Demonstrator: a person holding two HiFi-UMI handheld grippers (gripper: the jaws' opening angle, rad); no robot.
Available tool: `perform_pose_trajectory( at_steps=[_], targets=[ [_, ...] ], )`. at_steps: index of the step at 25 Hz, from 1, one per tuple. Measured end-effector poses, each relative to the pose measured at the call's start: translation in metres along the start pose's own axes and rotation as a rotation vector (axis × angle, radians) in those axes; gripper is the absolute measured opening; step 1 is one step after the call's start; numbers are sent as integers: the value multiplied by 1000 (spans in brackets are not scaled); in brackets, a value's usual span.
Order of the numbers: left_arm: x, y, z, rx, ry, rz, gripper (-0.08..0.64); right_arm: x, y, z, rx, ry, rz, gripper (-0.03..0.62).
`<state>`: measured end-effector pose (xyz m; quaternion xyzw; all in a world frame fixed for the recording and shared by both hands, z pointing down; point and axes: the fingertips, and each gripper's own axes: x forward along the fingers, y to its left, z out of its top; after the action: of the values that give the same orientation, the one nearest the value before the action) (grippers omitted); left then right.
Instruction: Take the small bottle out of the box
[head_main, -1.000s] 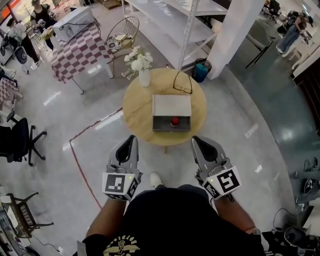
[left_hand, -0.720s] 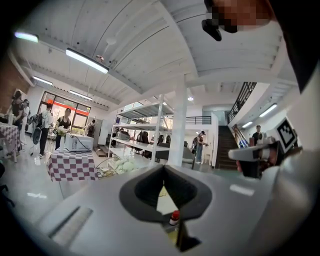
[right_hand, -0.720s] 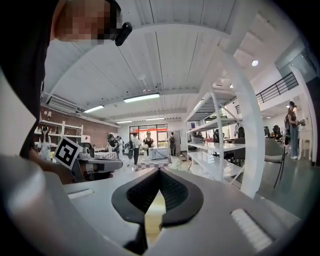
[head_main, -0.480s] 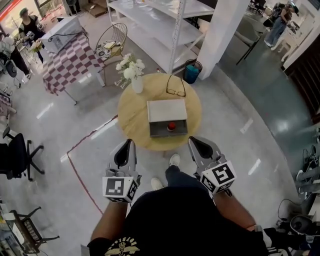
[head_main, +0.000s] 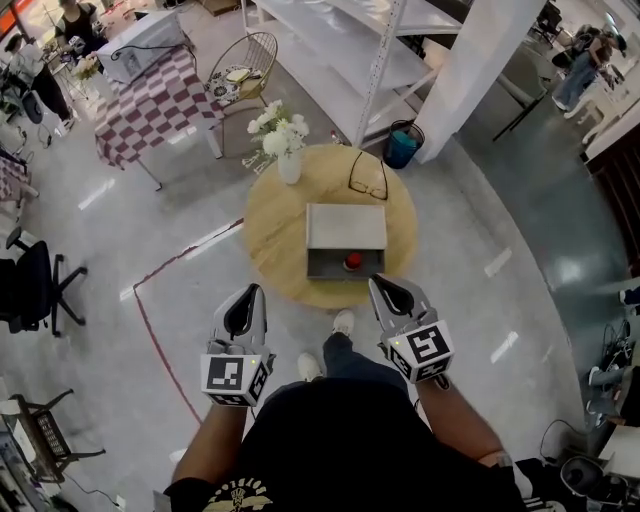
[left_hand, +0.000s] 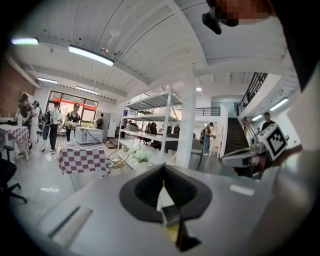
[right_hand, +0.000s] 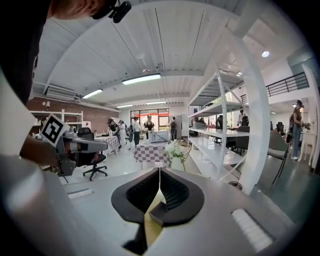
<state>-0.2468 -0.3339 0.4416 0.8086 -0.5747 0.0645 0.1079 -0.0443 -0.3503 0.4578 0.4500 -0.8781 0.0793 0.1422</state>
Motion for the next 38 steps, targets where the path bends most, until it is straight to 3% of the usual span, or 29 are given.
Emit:
perform_pose_trajectory(
  at_steps=[9, 16, 25, 29, 32, 38],
  targets=[
    [40, 22, -57, -5, 166, 47, 0, 79, -33, -98, 10, 216, 50, 101],
    [66, 21, -64, -13, 207, 53, 0, 130, -60, -167, -33, 367, 53, 206],
    [84, 32, -68, -13, 259, 105, 0, 165, -76, -234, -66, 490, 126, 207],
    [89, 33, -62, -25, 263, 124, 0, 171, -78, -244, -69, 528, 136, 204],
    [94, 35, -65, -25, 262, 128, 0, 175, -81, -243, -95, 513, 124, 143],
    [95, 29, -68, -17, 259, 119, 0, 173, -84, -240, -134, 517, 138, 140]
  ],
)
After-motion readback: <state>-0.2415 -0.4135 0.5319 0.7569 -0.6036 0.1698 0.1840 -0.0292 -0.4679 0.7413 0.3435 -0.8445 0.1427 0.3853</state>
